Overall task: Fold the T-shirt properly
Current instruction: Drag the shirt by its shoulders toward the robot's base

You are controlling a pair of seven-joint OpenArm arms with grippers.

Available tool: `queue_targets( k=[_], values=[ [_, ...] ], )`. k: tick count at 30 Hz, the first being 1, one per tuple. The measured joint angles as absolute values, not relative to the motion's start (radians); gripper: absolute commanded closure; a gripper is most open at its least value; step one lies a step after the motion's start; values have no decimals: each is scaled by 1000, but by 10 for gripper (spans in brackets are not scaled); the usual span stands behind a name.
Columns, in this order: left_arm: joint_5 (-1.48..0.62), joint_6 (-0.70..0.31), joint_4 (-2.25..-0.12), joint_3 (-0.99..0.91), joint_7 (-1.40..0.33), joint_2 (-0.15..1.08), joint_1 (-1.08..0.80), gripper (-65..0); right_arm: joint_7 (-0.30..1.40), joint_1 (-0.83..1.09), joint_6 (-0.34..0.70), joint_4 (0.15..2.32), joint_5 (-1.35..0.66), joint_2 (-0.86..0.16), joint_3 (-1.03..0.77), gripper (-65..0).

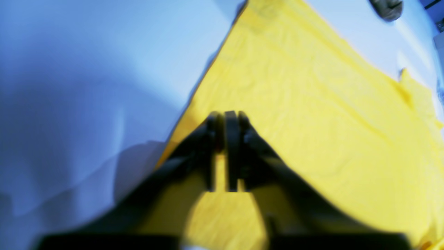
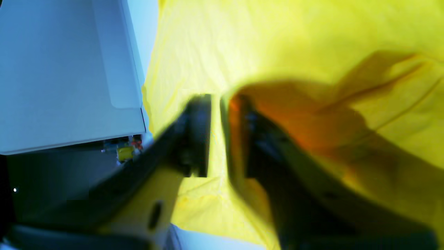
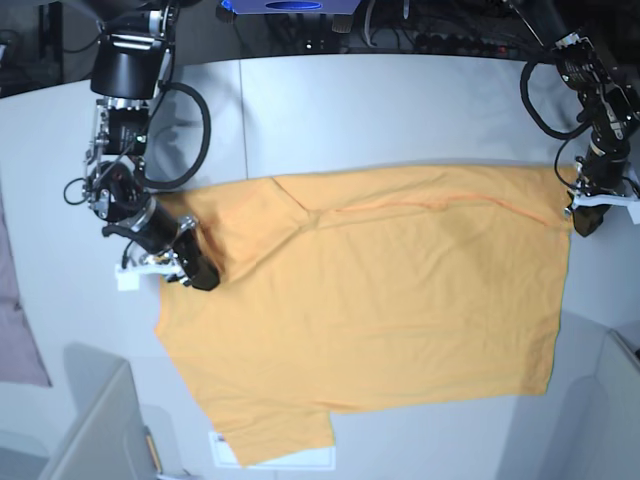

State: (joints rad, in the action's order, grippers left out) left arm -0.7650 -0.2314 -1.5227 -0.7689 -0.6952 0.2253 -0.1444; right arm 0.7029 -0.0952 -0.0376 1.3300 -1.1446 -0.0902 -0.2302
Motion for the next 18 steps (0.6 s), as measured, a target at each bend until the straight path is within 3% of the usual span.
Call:
queue_targets(
  k=[4,7,11,16,18],
  values=[
    [-765,-231,-1520,-775,-695,242,-113,-397,610,-35,-38,1432,-1059,-89,-271,-168],
    [-772,-232,-1527,-778,-693,252,-95,-490,536,35,-62,1523,-995,-84,-273,-174],
    [-781,-236,-1625,-830,-699,234,-155,-512,440,142,-180,1641,-989,-77,-266,-183],
    [-774,-233,-1680,-939,-692,165,-277,-512,391,265,-293,1773,-991,-78,-266,-305],
    [-771,-267,-1680,-952,-701,138,-320,-512,392,307,-327,1830,-990,-61,-266,-324]
  ],
)
